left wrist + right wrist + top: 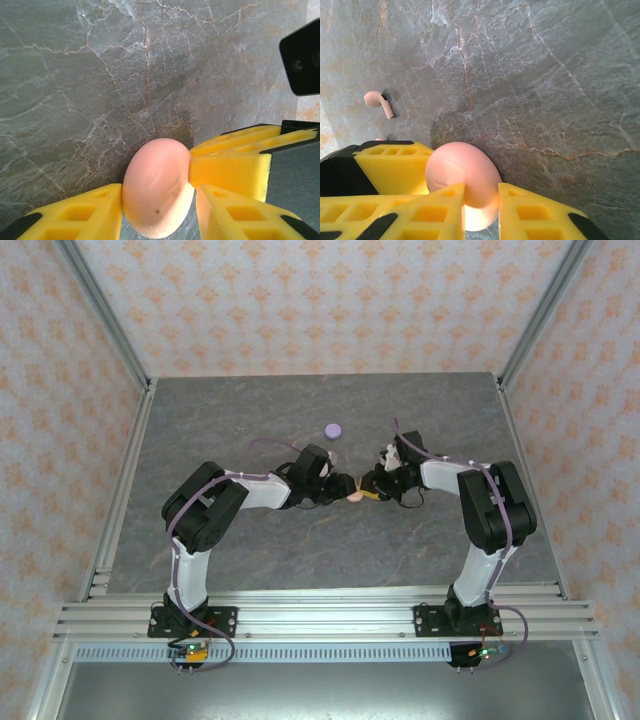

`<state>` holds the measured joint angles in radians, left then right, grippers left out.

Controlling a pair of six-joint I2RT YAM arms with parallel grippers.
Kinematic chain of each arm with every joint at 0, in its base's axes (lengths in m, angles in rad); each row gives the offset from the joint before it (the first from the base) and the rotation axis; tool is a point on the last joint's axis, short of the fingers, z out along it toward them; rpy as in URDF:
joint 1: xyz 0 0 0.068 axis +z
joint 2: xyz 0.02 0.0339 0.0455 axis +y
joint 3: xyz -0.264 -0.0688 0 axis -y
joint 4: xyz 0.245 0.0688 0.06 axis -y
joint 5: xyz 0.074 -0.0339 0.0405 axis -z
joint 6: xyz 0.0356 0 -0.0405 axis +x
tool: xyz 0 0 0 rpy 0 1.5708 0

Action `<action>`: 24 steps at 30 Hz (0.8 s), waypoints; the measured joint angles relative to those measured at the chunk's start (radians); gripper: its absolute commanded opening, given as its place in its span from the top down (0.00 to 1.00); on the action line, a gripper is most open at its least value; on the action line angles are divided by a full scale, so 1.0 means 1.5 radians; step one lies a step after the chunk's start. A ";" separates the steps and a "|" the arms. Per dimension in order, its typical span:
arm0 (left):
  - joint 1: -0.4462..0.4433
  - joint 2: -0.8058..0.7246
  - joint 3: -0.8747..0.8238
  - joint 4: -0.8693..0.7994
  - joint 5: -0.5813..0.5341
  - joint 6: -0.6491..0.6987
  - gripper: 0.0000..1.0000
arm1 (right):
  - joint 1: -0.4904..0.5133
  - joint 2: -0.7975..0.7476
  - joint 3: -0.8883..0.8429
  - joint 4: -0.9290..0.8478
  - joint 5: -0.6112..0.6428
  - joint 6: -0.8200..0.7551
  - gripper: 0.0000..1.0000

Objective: Insert the wireless bluetooth earbuds into the charging case

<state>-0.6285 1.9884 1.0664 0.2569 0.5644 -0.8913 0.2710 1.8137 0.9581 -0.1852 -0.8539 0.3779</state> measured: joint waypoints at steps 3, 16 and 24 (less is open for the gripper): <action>0.001 0.000 -0.003 0.002 -0.003 -0.001 0.61 | -0.002 0.001 0.000 0.000 -0.002 0.003 0.83; 0.002 0.000 -0.030 0.063 -0.003 -0.032 0.61 | -0.009 0.003 -0.004 0.009 -0.019 0.008 0.82; 0.002 0.000 -0.037 0.084 -0.003 -0.054 0.60 | -0.011 0.003 -0.012 0.025 -0.026 0.021 0.80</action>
<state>-0.6254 1.9881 1.0107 0.3824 0.5606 -0.9718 0.2543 1.8183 0.9394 -0.1474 -0.8932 0.4088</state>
